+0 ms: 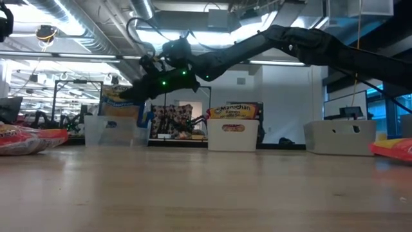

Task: Sort Maruchan noodles
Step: Put the blue noodle pack into the transparent bin

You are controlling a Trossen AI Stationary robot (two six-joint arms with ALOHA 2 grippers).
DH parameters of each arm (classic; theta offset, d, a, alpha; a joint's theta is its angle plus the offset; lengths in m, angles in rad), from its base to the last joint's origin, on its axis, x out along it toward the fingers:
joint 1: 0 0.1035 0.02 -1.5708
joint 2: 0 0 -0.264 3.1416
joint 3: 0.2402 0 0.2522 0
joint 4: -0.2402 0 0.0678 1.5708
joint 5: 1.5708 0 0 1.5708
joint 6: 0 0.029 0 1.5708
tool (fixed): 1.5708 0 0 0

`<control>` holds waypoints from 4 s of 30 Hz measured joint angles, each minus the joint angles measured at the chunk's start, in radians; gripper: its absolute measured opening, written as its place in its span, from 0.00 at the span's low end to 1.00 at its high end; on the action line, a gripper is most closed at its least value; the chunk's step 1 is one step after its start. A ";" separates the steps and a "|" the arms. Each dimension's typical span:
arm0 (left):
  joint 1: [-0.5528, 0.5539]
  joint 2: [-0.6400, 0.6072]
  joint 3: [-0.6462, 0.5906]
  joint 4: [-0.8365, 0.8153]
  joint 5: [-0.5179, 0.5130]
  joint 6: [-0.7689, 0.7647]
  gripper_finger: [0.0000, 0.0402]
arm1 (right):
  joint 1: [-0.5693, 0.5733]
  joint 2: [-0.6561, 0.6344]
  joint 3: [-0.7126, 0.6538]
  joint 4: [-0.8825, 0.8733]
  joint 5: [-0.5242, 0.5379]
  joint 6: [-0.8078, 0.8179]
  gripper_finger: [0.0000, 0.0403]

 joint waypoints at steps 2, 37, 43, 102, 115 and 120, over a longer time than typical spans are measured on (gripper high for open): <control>0.000 0.000 0.000 0.000 0.003 0.000 0.45 | -0.001 -0.001 0.000 0.007 0.001 0.021 0.37; 0.006 0.009 0.000 0.055 -0.002 0.002 0.45 | 0.085 -0.246 -0.001 -0.748 -0.007 0.173 0.45; 0.081 0.012 0.000 0.041 0.020 -0.050 0.45 | 0.093 -0.387 -0.048 -1.028 0.069 0.183 0.45; 1.564 0.717 0.081 -0.093 0.820 0.902 0.39 | 0.774 -1.147 -1.730 0.341 0.812 0.784 0.45; 1.565 0.723 0.076 -0.090 0.804 0.925 0.02 | 0.774 -1.147 -1.730 0.336 0.811 0.783 0.45; 1.561 0.722 0.091 -0.108 0.763 0.926 0.01 | 0.774 -1.146 -1.730 0.336 0.811 0.783 0.45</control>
